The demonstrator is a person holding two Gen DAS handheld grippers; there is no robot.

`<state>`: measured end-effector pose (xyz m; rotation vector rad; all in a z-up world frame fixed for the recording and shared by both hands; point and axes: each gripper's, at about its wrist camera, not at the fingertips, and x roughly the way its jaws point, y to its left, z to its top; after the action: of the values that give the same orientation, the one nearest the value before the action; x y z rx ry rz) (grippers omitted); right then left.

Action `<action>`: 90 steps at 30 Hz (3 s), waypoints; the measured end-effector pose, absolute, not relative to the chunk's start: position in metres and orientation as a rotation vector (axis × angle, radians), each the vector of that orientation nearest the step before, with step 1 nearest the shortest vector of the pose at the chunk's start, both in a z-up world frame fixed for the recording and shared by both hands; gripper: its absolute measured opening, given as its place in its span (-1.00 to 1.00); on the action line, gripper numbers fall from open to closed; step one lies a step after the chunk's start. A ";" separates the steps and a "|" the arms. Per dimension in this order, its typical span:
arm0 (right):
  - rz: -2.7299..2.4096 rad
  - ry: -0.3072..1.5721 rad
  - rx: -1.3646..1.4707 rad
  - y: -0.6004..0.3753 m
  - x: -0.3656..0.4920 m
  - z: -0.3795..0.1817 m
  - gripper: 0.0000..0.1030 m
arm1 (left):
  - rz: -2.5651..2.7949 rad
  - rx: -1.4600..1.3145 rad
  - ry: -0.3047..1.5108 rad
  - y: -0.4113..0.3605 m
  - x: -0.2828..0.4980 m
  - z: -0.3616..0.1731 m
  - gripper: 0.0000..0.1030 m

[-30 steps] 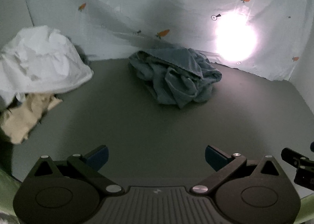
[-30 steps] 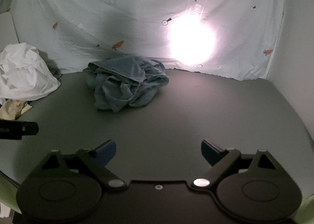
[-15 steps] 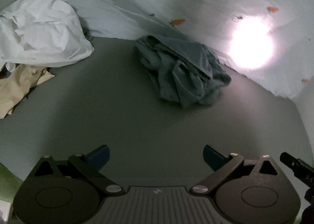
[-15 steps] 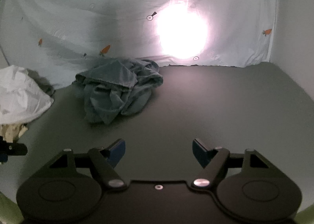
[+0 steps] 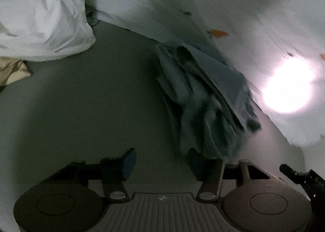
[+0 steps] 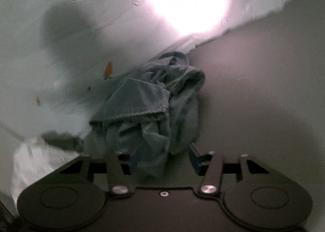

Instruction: Fold clothes

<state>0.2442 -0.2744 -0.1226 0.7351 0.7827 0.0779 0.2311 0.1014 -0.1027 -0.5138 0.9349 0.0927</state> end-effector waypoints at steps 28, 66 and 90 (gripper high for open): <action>0.089 0.622 0.445 -0.272 0.326 -0.119 -0.84 | 0.159 -0.452 0.863 0.077 0.298 -0.108 0.00; -0.140 0.596 1.991 -0.381 0.256 -0.191 0.18 | 0.111 -0.610 0.933 0.103 0.332 -0.130 0.44; -0.679 0.482 1.415 -0.413 0.235 -0.094 -0.89 | 0.065 -1.004 0.873 0.166 0.469 -0.181 -0.74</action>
<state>0.2352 -0.4133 -0.0940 1.4147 0.4825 -0.6794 0.4694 0.1664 -0.1811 -1.0038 0.8726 0.0652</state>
